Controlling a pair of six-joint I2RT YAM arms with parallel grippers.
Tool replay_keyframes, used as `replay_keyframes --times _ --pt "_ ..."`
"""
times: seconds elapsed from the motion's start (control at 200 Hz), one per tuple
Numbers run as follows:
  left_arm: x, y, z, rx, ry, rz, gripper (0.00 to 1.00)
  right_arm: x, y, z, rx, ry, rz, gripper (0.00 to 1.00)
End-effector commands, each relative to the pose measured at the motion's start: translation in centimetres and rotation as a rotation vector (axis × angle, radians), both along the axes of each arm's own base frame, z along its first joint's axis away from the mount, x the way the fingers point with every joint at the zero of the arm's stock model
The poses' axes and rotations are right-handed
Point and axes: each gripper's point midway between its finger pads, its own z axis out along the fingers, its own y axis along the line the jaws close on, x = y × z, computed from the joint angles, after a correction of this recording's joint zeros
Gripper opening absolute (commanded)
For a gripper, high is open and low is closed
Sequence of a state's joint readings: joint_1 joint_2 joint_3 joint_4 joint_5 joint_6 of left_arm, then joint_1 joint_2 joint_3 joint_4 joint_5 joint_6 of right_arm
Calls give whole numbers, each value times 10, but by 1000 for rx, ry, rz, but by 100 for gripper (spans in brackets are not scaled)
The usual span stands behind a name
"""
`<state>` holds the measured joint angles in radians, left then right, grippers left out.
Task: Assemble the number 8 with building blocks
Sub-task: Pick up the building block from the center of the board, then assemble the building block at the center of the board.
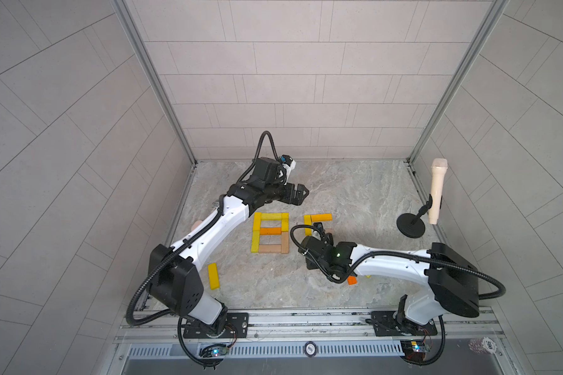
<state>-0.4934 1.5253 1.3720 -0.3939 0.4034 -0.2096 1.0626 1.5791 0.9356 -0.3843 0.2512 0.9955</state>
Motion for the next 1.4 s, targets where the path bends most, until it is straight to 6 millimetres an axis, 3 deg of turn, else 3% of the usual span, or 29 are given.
replay_keyframes --times 0.0,0.2,0.77,1.046,1.396 --pt "-2 3 21 -27 -52 0 100 4 11 -1 27 -8 -48 23" --pt "-1 2 19 -26 -49 2 100 3 22 -12 13 13 -49 23" --pt "0 4 18 -25 -44 9 100 -4 21 -50 -37 72 -60 26" --pt "0 4 19 -27 -44 9 100 -3 24 -58 -44 83 -63 27" --pt "0 3 20 -33 -42 8 100 13 15 -57 -74 88 -100 30"
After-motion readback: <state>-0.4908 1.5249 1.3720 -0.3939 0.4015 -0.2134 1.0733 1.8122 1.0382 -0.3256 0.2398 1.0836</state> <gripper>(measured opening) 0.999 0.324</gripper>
